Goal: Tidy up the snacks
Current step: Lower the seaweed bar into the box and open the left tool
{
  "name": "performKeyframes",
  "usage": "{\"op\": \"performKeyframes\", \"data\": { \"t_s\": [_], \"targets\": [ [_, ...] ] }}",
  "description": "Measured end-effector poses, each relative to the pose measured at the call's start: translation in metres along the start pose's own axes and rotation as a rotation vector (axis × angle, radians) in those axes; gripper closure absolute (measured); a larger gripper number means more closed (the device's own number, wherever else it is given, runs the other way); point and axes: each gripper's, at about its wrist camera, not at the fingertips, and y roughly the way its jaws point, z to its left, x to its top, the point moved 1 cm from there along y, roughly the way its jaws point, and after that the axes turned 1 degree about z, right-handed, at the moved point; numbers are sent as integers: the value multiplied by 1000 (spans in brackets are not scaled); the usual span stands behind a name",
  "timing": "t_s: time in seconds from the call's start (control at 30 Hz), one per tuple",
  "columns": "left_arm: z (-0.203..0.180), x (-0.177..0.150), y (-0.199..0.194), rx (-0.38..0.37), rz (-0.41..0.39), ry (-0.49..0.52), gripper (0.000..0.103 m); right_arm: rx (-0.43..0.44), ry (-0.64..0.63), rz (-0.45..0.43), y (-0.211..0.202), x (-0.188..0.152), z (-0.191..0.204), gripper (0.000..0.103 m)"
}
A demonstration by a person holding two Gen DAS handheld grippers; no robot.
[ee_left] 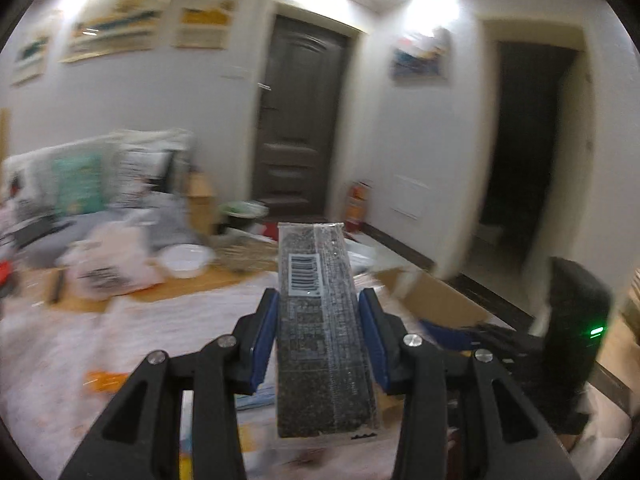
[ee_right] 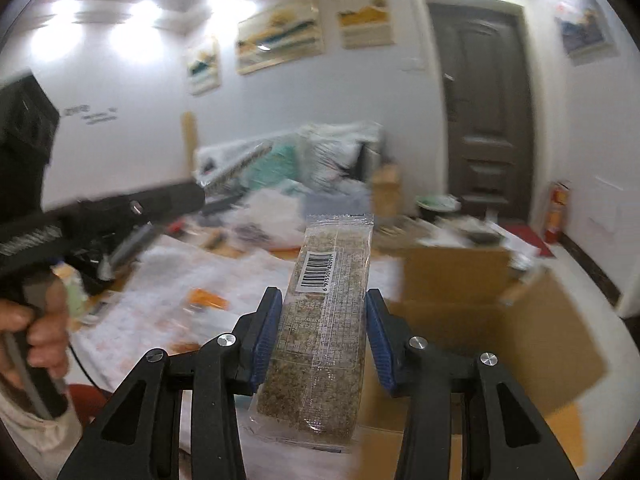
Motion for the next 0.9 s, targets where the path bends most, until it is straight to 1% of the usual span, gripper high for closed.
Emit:
{"op": "performKeyframes", "data": {
  "t_s": [0.07, 0.13, 0.2, 0.33, 0.4, 0.47, 0.53, 0.57, 0.6, 0.63, 0.67, 0.7, 0.9],
  "targets": [
    [-30, 7, 36, -73, 75, 48, 65, -42, 13, 47, 4, -6, -28, 65],
    [-53, 7, 71, -119, 159, 88, 65, -46, 18, 97, 10, -11, -50, 65],
    [-69, 2, 105, -149, 245, 104, 65, -37, 21, 151, 18, -16, -68, 65],
    [-83, -9, 150, -123, 361, 142, 65, -46, -17, 229, 33, -20, -86, 65],
    [-86, -10, 163, -118, 389, 147, 65, -52, -10, 245, 37, -22, -94, 65],
    [-89, -12, 170, -109, 409, 154, 64, -49, -3, 259, 42, -23, -99, 63],
    [-90, -14, 174, -93, 421, 162, 61, -44, -3, 261, 45, -23, -100, 63],
    [-88, -16, 181, -85, 424, 165, 56, -44, -4, 260, 45, -24, -101, 63],
    [-86, -16, 183, -78, 425, 164, 47, -43, -4, 258, 45, -24, -102, 61],
    [-85, -16, 182, -72, 422, 163, 41, -38, -3, 252, 42, -24, -101, 53],
    [-83, -14, 181, -70, 414, 161, 32, -30, -1, 244, 38, -26, -97, 48],
    [-82, -13, 179, -67, 405, 161, 28, -24, 1, 233, 34, -25, -96, 42],
    [-71, -6, 161, -51, 367, 173, 27, -11, -12, 211, 21, -21, -83, 42]
  ]
}}
